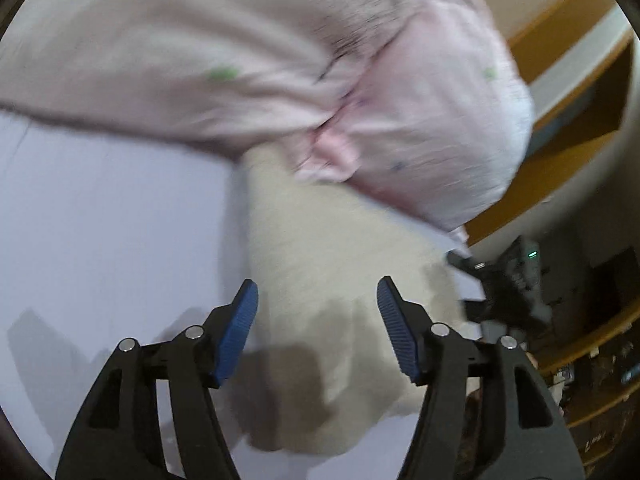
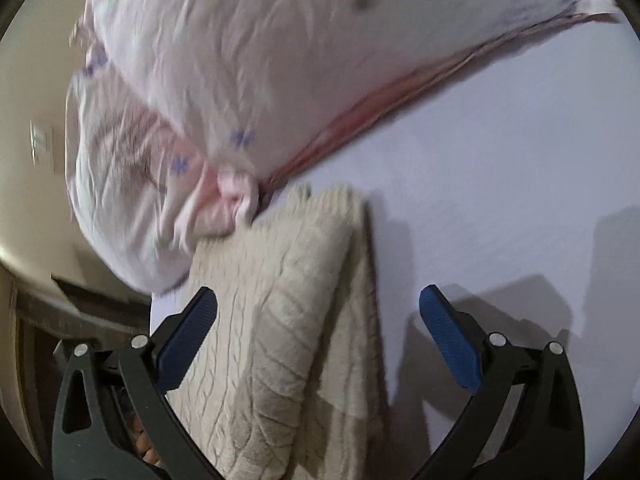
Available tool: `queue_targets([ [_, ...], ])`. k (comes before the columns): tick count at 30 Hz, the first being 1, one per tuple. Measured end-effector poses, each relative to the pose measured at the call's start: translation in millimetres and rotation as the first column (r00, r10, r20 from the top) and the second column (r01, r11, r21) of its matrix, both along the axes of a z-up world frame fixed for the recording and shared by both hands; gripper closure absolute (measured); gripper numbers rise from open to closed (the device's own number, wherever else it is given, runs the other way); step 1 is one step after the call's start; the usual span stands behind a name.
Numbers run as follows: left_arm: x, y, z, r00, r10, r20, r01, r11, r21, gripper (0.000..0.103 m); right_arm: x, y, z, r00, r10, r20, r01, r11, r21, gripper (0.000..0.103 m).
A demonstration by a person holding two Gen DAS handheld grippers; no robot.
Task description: Fold small clothes
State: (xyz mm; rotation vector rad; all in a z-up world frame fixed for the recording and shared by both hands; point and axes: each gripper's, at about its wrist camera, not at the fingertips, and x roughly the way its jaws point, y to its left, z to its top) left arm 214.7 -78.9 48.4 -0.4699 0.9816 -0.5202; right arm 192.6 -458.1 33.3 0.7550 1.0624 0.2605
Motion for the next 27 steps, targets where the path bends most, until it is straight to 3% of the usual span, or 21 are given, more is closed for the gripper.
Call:
queue_targets([
  [4,-3,-8,-17,0.999,-0.011,-0.053,0.011,1.000,0.013,0.022,1,14,1,0.999,0.033,0.021,-0.032,0.998,-0.049,0.003],
  [5,-4,-10,-17,0.998,-0.014,-0.058,0.015,1.000,0.010,0.020,1,18,-1,0.998,0.052,0.030,-0.051,0.998,-0.049,0.012],
  [6,-3,-14,-20,0.997,-0.024,-0.069,0.024,1.000,0.000,0.020,2,22,-3,0.997,0.069,0.021,-0.068,0.997,-0.049,0.031],
  [7,-1,-19,-21,0.996,-0.032,-0.080,0.031,0.999,-0.019,0.020,1,23,-1,0.997,0.061,0.041,-0.058,0.994,-0.088,0.034],
  [8,3,-27,-24,0.994,-0.043,-0.096,0.038,0.998,-0.049,0.020,1,25,-1,0.996,0.072,0.048,-0.067,0.994,-0.083,0.048],
  [9,10,-33,-27,0.993,-0.055,-0.109,0.047,0.996,-0.077,0.021,0,26,-2,0.996,0.073,0.057,-0.070,0.995,-0.067,0.055],
  [10,11,-36,-29,0.995,-0.047,-0.091,0.039,0.996,-0.082,0.024,0,24,-1,0.995,0.069,0.067,-0.065,0.996,-0.058,0.058],
  [11,11,-37,-31,0.996,-0.048,-0.079,0.044,0.998,-0.052,0.038,-2,23,2,0.994,0.064,0.086,-0.060,0.997,-0.045,0.064],
  [12,10,-37,-29,0.996,-0.055,-0.074,0.051,0.997,-0.052,0.043,-5,24,5,0.992,0.065,0.106,-0.062,0.998,-0.029,0.067],
  [13,9,-34,-25,0.996,-0.059,-0.067,0.055,0.997,-0.061,0.055,-6,26,7,0.990,0.069,0.123,-0.068,0.998,-0.012,0.068],
  [14,5,-27,-20,0.996,-0.072,-0.057,0.068,0.995,-0.071,0.058,-9,30,11,0.984,0.091,0.153,-0.096,0.995,0.029,0.069],
  [15,-4,-17,-12,0.996,-0.089,-0.029,0.087,0.994,-0.062,0.059,-11,40,14,0.975,0.131,0.177,-0.145,0.987,0.069,0.071],
  [17,-23,6,1,0.996,-0.079,0.043,0.079,0.997,-0.004,0.059,-13,73,21,0.948,0.231,0.217,-0.248,0.968,0.051,0.071],
  [19,-36,28,8,0.994,-0.051,0.091,0.045,0.996,0.075,0.057,-11,104,23,0.931,0.302,0.207,-0.303,0.953,-0.029,0.069],
  [21,-39,46,0,0.996,-0.007,0.090,-0.007,0.987,0.159,0.049,-8,128,23,0.939,0.305,0.157,-0.275,0.943,-0.188,0.055],
  [23,-34,56,-14,0.999,0.017,0.043,-0.022,0.991,0.134,0.042,-14,129,27,0.954,0.257,0.155,-0.216,0.946,-0.241,0.044],
  [25,-33,62,-22,0.998,0.053,0.041,-0.056,0.994,0.089,0.035,-25,123,34,0.954,0.232,0.187,-0.189,0.956,-0.224,0.039],
  [26,-33,59,-21,0.996,0.057,0.065,-0.064,0.992,0.110,0.031,-31,125,36,0.948,0.249,0.196,-0.200,0.950,-0.241,0.040],
  [27,-34,56,-19,0.995,0.057,0.082,-0.067,0.989,0.134,0.027,-34,131,36,0.943,0.266,0.200,-0.205,0.937,-0.282,0.060],
])
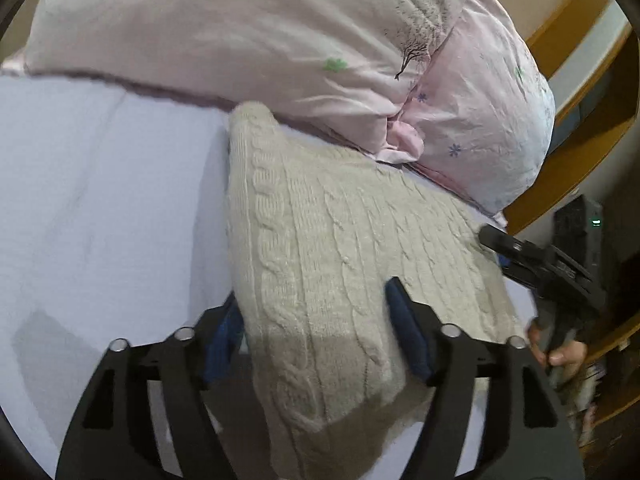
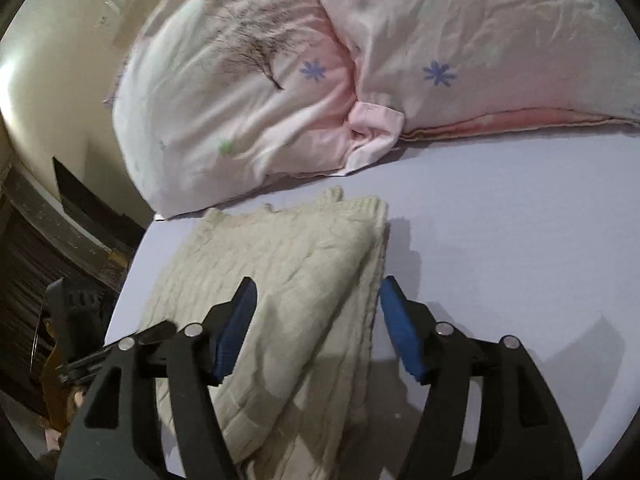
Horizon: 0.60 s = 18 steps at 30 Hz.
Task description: Fold small clothes
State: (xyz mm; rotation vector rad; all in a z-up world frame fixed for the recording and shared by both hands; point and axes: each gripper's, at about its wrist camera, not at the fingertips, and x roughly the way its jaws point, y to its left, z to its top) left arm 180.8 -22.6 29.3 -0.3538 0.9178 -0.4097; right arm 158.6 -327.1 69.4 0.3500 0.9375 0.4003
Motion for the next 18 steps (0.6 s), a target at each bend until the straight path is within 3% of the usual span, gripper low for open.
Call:
queue_targets([
  [1,0,-4,0,1.000,0.000,0.016,0.000,1.000,0.025,0.026,0,4,1,1.000,0.004,0.011,-0.004,1.000,-0.025,0.080],
  [3,2,-6,-3,1.000,-0.008,0.018,0.007,1.000,0.017,0.025,-1,6,16,0.994,-0.031,0.108,0.038,0.997,-0.065,0.091],
  [6,1,3,-6,1.000,-0.013,0.010,0.013,1.000,-0.022,0.024,4,12,29,0.979,-0.067,0.195,0.092,0.988,-0.125,0.092],
  [9,1,10,-8,1.000,-0.013,0.010,0.013,0.999,-0.033,0.024,26,21,-7,0.996,-0.066,0.058,0.078,0.969,-0.236,0.091],
  [10,1,9,-8,1.000,-0.017,0.012,0.017,0.999,-0.033,0.023,24,19,-8,0.995,-0.066,0.070,0.081,0.967,-0.242,0.090],
  [11,0,9,-8,1.000,-0.016,0.016,0.017,0.999,-0.027,0.023,23,17,-1,0.994,-0.079,0.075,0.095,0.965,-0.244,0.084],
  [12,-1,8,-8,1.000,-0.015,0.019,0.016,1.000,-0.026,0.023,16,10,11,0.989,-0.112,0.096,0.132,0.964,-0.232,0.068],
  [14,-2,9,-8,1.000,-0.011,0.024,0.011,1.000,-0.029,0.023,-11,-1,34,0.975,-0.152,0.162,0.180,0.968,-0.177,0.059],
  [16,-3,9,-8,1.000,-0.008,0.026,0.009,0.999,-0.033,0.023,-39,1,51,0.976,-0.097,0.196,0.114,0.990,-0.079,0.056],
  [18,-3,9,-9,1.000,-0.005,0.029,0.006,0.999,-0.035,0.023,-57,18,51,0.983,0.000,0.182,0.007,0.999,-0.038,0.042],
])
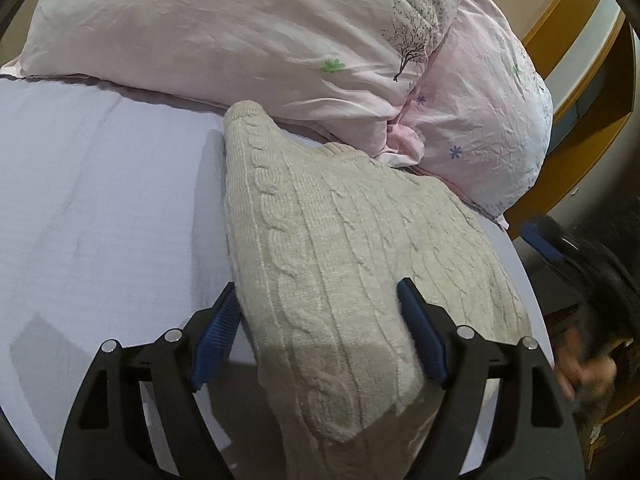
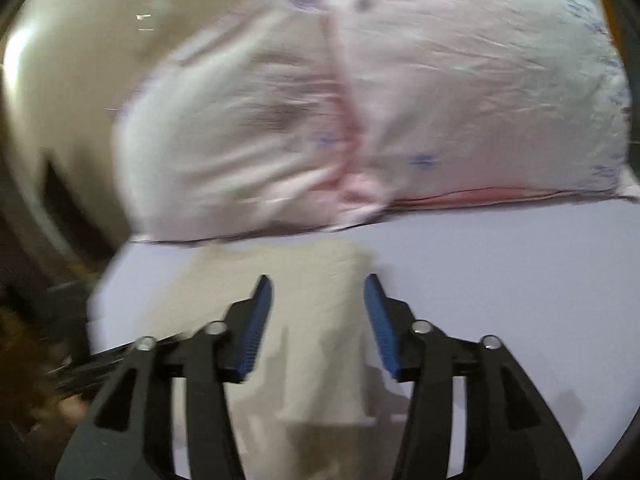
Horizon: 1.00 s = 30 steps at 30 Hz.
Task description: Fold small clothes
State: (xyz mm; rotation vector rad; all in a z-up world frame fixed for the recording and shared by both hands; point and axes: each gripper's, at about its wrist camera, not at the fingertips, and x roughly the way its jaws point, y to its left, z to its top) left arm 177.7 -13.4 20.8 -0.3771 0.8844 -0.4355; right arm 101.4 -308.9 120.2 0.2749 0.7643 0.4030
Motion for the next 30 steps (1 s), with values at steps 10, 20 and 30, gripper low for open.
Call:
queue_targets([
  [10,-64,9,41,0.993,0.037,0.114,-0.051,0.992,0.118,0.021,-30,28,-19,0.998,-0.064,-0.021,0.060,0.986,-0.155,0.005],
  [20,-119,-8,12,0.996,0.092,-0.018,-0.081,0.942,0.325,0.001,-87,41,-63,0.970,-0.208,-0.128,0.177,0.960,-0.218,0.002],
  [30,-112,-31,-2,0.994,0.099,-0.040,-0.069,0.881,0.467,0.001,-83,71,-90,0.953,-0.262,-0.153,0.171,0.879,-0.445,0.002],
])
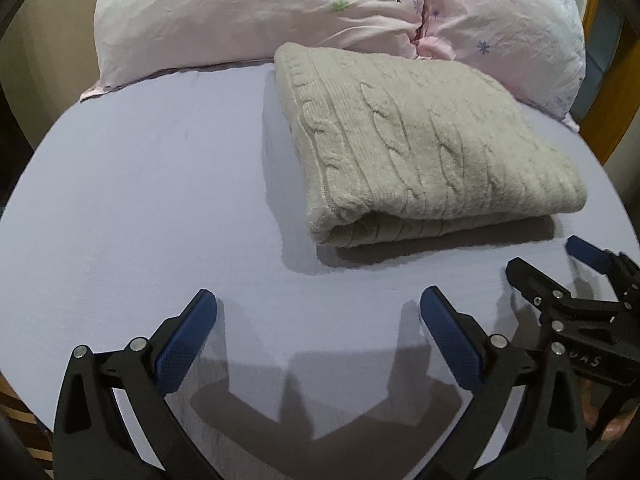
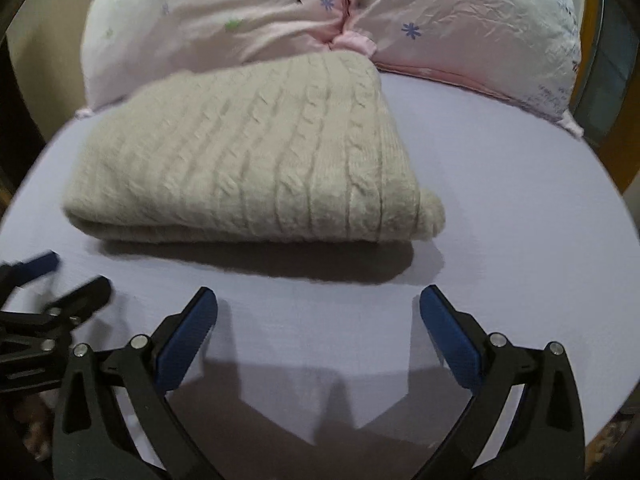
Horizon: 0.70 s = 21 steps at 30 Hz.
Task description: Fold small clothes
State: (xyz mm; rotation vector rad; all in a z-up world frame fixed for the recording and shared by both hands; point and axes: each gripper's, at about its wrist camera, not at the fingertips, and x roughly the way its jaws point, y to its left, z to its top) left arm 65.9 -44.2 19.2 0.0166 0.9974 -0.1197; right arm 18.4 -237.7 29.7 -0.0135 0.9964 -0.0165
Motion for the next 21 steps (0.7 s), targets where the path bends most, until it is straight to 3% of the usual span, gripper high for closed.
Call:
queue_targets([
  [3,-0.1,-6.6,-1.6,1.000,0.005,-0.003,-0.005,0.999,0.044,0.001,-2.6,-2.8,-0.8,1.000,0.000,-0.004,0.000,1.000,0.002,0.002],
  [21,-0.2,-6.6,-0.8,1.000,0.018,-0.007,-0.018,0.999,0.049,0.001,-3.2,-3.6,-0.2,1.000,0.008,-0.017,-0.008,1.000,0.000,0.002],
])
